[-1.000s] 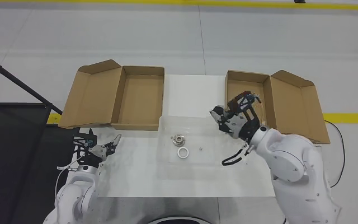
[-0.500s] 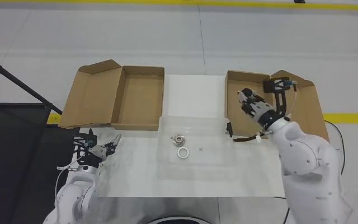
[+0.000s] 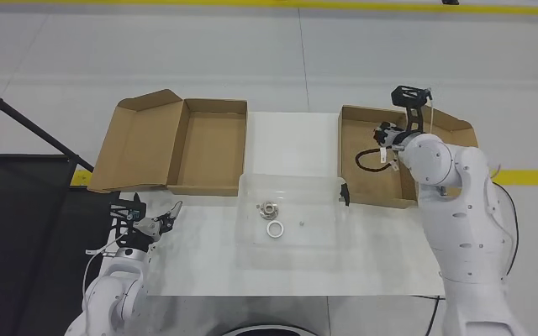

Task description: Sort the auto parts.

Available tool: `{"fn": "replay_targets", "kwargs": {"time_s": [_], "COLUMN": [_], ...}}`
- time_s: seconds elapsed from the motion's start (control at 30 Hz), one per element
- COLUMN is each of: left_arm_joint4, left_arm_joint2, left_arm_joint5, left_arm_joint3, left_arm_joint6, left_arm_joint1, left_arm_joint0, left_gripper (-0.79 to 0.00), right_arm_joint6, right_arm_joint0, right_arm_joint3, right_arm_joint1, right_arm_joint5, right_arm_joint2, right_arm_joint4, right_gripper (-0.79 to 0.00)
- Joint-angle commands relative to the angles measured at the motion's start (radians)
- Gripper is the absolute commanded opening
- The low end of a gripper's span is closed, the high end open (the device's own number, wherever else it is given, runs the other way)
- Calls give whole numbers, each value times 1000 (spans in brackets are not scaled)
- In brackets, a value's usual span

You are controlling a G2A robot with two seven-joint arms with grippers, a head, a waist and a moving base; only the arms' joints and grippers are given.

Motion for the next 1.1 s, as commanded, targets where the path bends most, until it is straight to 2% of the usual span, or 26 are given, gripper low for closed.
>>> {"fn": "replay_targets", "kwargs": {"time_s": [0.0, 0.3, 0.4, 0.63, 0.7, 0.87, 1.07], "left_arm_joint4": [0, 0, 0, 0, 0, 0, 0], "left_arm_joint2": [0, 0, 0, 0, 0, 0, 0], "left_arm_joint5": [0, 0, 0, 0, 0, 0, 0], "left_arm_joint3": [0, 0, 0, 0, 0, 0, 0], "left_arm_joint6": [0, 0, 0, 0, 0, 0, 0], "left_arm_joint1": [0, 0, 0, 0, 0, 0, 0], "left_arm_joint0": [0, 0, 0, 0, 0, 0, 0], "left_gripper": [0, 0, 0, 0, 0, 0, 0], "right_arm_joint6": [0, -12, 21, 138, 158, 191, 196], "right_arm_joint0": [-2, -11, 38, 253, 319, 447, 545], "right_arm_joint3": [-3, 5, 70, 397, 509, 748, 981], "right_arm_joint1": [0, 0, -10, -49, -67, -122, -184], "right_arm_joint5": [0, -9, 55, 94, 138, 112, 61], "right_arm_joint2": [1, -13, -65, -208, -260, -374, -459], "right_arm_joint4": [0, -15, -51, -80, -110, -95, -75], "right_gripper": [-785, -785, -785, -785, -785, -785, -785]}}
